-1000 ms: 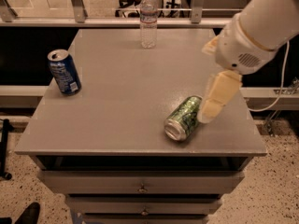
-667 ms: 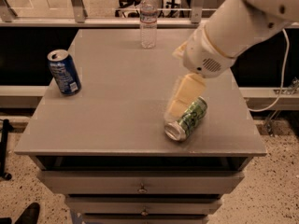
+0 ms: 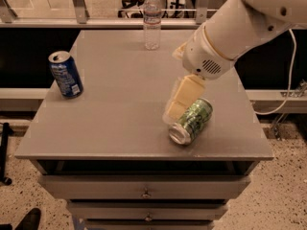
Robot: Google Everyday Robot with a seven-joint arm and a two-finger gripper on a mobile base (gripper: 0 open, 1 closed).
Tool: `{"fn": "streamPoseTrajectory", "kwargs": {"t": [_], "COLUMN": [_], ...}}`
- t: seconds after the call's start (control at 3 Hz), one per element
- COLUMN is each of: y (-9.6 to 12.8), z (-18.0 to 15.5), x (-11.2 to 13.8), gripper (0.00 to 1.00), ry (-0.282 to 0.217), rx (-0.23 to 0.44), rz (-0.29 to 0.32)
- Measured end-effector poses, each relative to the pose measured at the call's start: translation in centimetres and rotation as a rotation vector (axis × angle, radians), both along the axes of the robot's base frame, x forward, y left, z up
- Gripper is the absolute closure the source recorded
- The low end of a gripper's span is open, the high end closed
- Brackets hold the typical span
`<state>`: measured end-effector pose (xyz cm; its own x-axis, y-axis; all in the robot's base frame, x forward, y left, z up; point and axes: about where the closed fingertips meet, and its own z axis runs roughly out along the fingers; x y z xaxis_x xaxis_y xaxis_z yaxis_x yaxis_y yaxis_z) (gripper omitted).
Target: Move pepsi can near water bottle
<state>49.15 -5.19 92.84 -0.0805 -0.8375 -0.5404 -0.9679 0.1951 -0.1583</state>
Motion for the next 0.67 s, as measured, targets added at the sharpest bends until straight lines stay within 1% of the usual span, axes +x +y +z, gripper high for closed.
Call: {"fn": "streamPoseTrajectory", "kwargs": {"t": [0.33, 0.67], "y": [4.2, 10.8], "z": [-0.3, -0.5], "x": [1.0, 3.4], "gripper": [0.0, 0.0], "ry": [-0.026, -0.05], "rx": [0.103, 0.241], "rz": [0.067, 0.133]}}
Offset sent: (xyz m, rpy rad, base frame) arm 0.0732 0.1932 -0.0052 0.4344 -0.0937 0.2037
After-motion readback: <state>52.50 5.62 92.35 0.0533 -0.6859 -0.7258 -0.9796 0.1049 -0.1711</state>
